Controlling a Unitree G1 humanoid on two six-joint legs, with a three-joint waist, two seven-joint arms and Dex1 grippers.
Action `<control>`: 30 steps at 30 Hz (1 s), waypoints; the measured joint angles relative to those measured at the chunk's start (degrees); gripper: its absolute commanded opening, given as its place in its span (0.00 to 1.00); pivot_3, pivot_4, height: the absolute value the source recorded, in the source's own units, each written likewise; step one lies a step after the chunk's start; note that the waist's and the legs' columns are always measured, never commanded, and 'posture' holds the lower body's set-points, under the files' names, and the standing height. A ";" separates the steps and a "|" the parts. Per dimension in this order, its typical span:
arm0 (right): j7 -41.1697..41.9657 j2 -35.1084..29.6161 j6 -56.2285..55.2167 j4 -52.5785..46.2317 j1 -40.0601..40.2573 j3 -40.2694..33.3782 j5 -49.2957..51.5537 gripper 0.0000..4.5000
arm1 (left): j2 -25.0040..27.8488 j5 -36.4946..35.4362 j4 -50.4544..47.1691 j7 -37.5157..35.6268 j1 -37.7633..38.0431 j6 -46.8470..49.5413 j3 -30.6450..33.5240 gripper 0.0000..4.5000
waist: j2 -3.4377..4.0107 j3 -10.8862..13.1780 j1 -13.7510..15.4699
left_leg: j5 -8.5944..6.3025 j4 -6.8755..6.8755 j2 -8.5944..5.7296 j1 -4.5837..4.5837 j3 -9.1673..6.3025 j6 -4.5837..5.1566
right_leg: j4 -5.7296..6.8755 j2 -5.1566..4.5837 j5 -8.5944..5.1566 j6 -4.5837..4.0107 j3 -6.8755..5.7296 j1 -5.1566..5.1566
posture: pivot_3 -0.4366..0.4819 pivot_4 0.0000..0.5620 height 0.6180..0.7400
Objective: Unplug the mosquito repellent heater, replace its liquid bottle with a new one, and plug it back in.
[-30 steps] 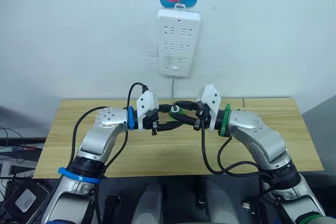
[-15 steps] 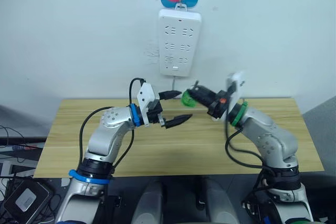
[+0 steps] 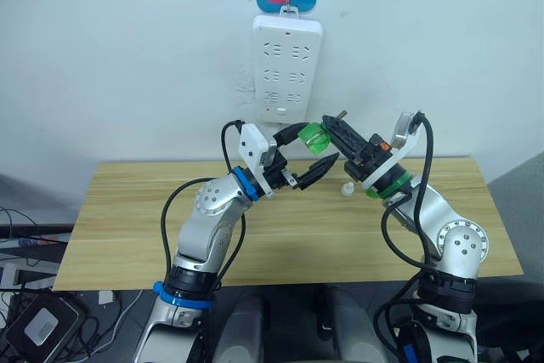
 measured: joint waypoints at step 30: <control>-0.07 -13.45 -2.33 -1.21 1.29 6.97 4.46 0.72 | 0.64 0.06 1.81 1.24 -1.67 -0.64 -0.22 0.50 | 0.00 0.00 0.07 | -0.01 0.01 0.00 -0.02 0.08 0.02 | -0.04 0.02 0.00 0.00 -0.01 0.01 | 0.49 0.45 1.00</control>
